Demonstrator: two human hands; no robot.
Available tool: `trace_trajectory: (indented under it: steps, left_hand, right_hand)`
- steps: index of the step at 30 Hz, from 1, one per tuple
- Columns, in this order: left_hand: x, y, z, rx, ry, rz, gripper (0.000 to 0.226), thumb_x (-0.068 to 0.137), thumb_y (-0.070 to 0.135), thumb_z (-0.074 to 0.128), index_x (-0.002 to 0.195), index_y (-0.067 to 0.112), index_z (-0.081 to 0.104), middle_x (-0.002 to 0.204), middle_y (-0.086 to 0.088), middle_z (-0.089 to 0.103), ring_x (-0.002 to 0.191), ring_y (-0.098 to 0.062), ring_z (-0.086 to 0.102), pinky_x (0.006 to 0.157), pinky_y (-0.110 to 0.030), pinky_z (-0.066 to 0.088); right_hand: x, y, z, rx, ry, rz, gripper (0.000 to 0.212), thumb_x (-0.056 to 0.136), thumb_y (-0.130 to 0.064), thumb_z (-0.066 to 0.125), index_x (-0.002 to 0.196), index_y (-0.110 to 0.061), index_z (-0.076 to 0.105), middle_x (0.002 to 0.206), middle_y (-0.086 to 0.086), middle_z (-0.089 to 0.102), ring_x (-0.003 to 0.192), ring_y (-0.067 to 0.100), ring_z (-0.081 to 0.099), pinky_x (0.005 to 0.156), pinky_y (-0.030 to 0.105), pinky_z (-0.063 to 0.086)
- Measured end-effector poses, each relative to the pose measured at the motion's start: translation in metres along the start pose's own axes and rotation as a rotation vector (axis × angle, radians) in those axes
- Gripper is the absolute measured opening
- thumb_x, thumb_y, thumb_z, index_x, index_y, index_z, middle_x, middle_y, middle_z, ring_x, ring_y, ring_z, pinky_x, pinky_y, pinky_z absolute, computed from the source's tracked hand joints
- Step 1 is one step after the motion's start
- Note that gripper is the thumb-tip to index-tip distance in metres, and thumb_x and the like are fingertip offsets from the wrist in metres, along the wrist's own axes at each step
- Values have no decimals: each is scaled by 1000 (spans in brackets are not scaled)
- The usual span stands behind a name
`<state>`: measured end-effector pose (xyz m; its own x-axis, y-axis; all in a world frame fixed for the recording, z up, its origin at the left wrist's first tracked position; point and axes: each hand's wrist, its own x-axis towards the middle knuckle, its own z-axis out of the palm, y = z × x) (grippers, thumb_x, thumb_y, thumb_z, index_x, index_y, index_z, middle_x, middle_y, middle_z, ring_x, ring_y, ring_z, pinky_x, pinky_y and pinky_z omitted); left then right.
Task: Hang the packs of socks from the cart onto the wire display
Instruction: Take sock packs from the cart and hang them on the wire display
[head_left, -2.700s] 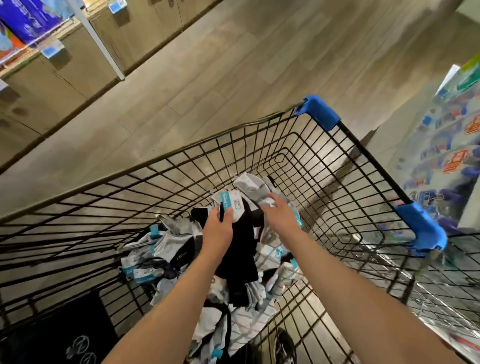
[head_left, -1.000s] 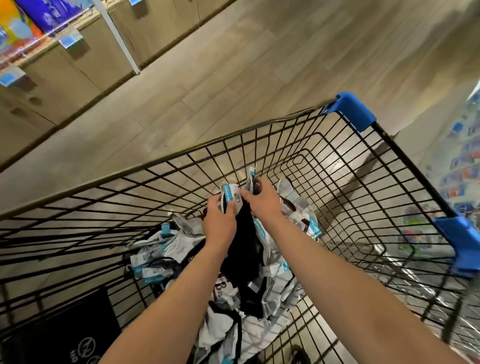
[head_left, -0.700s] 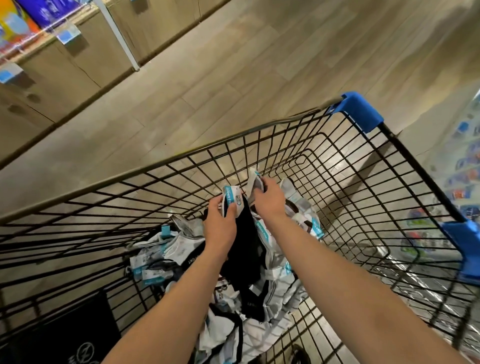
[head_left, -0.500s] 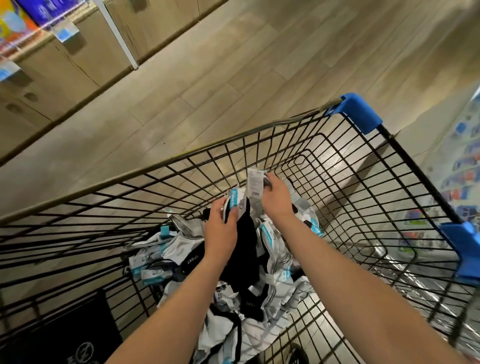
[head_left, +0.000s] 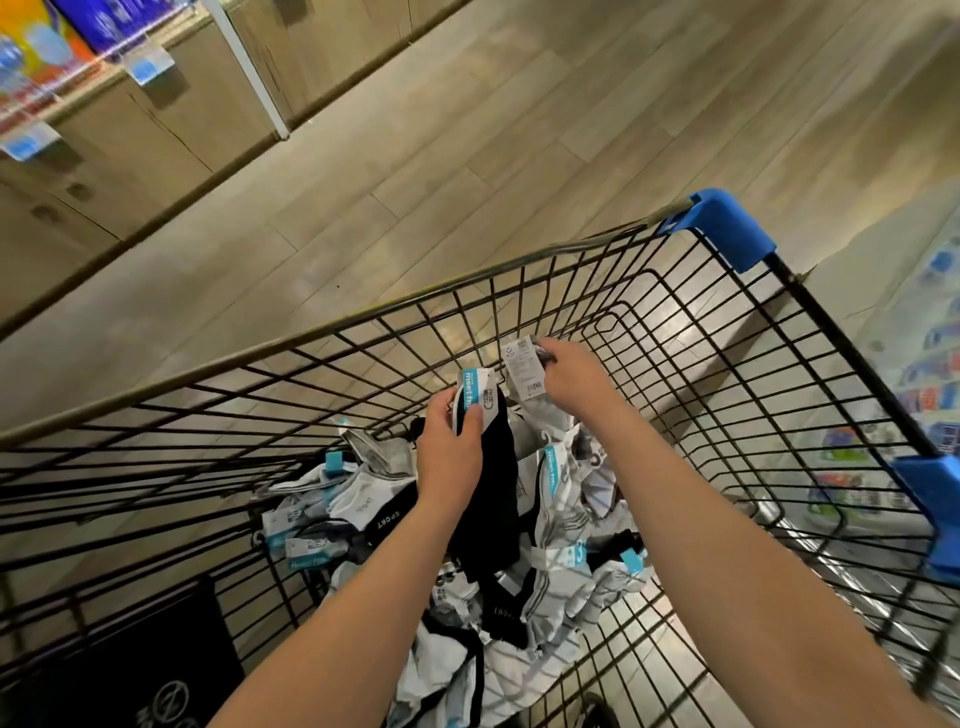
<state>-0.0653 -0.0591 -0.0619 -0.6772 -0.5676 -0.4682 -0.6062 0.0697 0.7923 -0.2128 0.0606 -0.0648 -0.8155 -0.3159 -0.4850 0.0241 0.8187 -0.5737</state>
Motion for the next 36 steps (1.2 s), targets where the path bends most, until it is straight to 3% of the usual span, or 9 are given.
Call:
trace_trajectory:
  steps: [4, 8, 14, 20, 23, 28, 31, 34, 36]
  left_hand:
    - [0, 2, 3, -15, -9, -11, 21, 99, 32, 58, 118, 38, 52, 95, 21, 63, 88, 4, 59, 70, -20, 44]
    - [1, 2, 5, -29, -5, -18, 24, 100, 30, 57, 124, 31, 54, 96, 22, 62, 88, 5, 60, 70, -18, 44]
    - [-9, 6, 0, -76, 15, -60, 35, 100, 32, 55, 133, 21, 49, 108, 2, 66, 94, -13, 64, 83, -33, 53]
    - [-34, 20, -8, -112, 18, -78, 38, 99, 40, 54, 134, 27, 48, 114, 4, 64, 94, -4, 60, 84, -32, 49]
    - [-54, 33, -9, -162, -32, -68, 36, 99, 40, 55, 132, 30, 49, 116, 5, 63, 103, -11, 62, 91, -35, 50]
    - [-82, 43, -12, -198, -88, -79, 28, 100, 37, 53, 128, 35, 48, 123, 4, 64, 111, -17, 62, 101, -45, 49]
    - [-98, 50, -19, -205, -128, -88, 28, 100, 38, 52, 128, 38, 48, 126, 3, 62, 115, -18, 61, 103, -48, 49]
    - [-115, 65, -23, -210, -148, -44, 37, 103, 36, 50, 140, 30, 45, 134, 4, 58, 121, -15, 56, 107, -40, 45]
    - [-129, 79, -26, -209, -154, -12, 37, 104, 32, 49, 140, 28, 45, 134, 7, 56, 119, -12, 54, 104, -33, 43]
  right_hand:
    - [-2, -3, 7, -149, -37, -45, 55, 93, -3, 46, 135, -35, 61, 125, 9, 59, 103, 28, 61, 89, 45, 55]
    - [-19, -8, 18, -109, 44, -55, 51, 96, -2, 45, 140, -25, 59, 131, 12, 53, 117, 28, 55, 99, 37, 46]
    - [-67, -17, 19, 93, 309, -36, 40, 100, -7, 42, 136, -16, 59, 122, 9, 55, 100, 21, 57, 89, 32, 49]
    - [-128, -22, -8, 99, 505, -167, 39, 104, -11, 45, 142, -17, 52, 113, -6, 44, 93, 14, 50, 82, 32, 47]
    - [-148, -25, -5, 82, 404, -176, 38, 104, -15, 48, 141, -17, 55, 118, -4, 51, 98, 11, 50, 88, 29, 47]
    - [-175, -22, -2, 245, 130, -137, 38, 103, -33, 53, 141, -26, 58, 123, -4, 55, 108, 1, 49, 87, -6, 28]
    - [-190, -20, -15, 423, 92, -109, 28, 104, -33, 51, 130, -33, 63, 129, 0, 46, 106, -17, 45, 93, 3, 39]
    - [-202, -15, -31, 400, 54, -113, 42, 100, -32, 60, 139, -39, 47, 143, -5, 42, 126, 0, 44, 105, 24, 42]
    - [-214, -19, -48, 430, -18, -48, 52, 98, -37, 61, 146, -37, 41, 139, -12, 49, 127, 7, 48, 95, 23, 44]
